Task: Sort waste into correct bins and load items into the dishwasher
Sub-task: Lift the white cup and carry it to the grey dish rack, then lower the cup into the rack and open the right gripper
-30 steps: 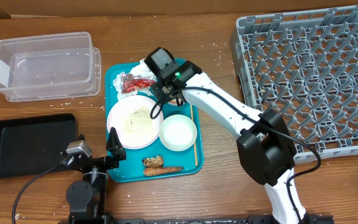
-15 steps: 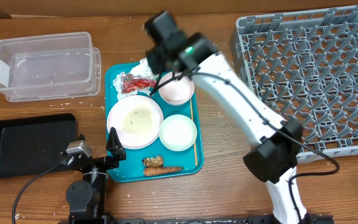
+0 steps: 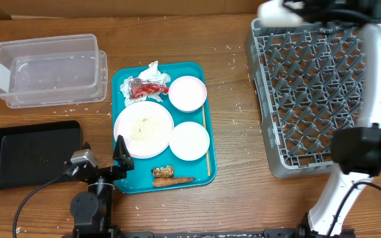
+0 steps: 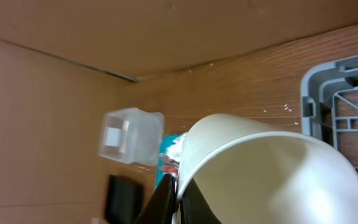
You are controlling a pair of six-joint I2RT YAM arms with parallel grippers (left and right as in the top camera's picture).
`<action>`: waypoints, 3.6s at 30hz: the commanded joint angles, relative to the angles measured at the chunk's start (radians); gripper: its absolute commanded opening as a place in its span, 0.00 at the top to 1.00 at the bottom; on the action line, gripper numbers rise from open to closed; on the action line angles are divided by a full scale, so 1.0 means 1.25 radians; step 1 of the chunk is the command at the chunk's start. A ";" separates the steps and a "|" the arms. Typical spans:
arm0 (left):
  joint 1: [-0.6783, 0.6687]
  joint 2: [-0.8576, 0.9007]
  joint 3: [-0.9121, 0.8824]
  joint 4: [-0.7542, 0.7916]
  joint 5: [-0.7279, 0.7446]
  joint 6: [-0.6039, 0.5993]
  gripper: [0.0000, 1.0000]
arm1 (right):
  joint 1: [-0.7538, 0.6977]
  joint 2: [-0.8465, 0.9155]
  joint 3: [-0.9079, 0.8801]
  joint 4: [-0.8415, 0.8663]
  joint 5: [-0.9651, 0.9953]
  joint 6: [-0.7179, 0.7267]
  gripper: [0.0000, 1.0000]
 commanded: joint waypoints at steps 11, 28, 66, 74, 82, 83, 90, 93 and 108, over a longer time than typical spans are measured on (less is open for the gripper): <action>-0.001 -0.008 -0.003 0.002 0.006 -0.011 0.00 | -0.066 -0.008 -0.327 0.154 -0.193 0.077 0.96; -0.001 -0.008 -0.003 0.002 0.006 -0.011 0.00 | -0.162 -0.006 -0.524 0.475 -0.184 0.260 0.96; -0.001 -0.008 -0.003 0.002 0.006 -0.011 0.00 | -0.204 0.066 -0.609 0.705 -0.221 0.424 0.96; -0.001 -0.008 -0.003 0.002 0.006 -0.011 0.00 | -0.218 0.059 -0.608 0.620 -0.145 0.404 0.92; -0.001 -0.008 -0.003 0.002 0.006 -0.011 0.00 | -0.231 0.032 -0.602 0.480 -0.023 0.314 0.88; -0.001 -0.008 -0.003 0.002 0.006 -0.011 0.00 | -0.236 0.021 -0.598 0.472 -0.012 0.313 0.87; -0.001 -0.008 -0.003 0.002 0.006 -0.011 0.00 | -0.266 -0.041 -0.549 0.375 0.081 0.295 0.78; -0.001 -0.008 -0.003 0.002 0.006 -0.011 0.00 | -0.267 -0.057 -0.529 0.305 0.161 0.266 0.74; -0.001 -0.008 -0.003 0.002 0.006 -0.011 0.00 | -0.168 -0.145 -0.348 0.038 0.492 0.104 0.54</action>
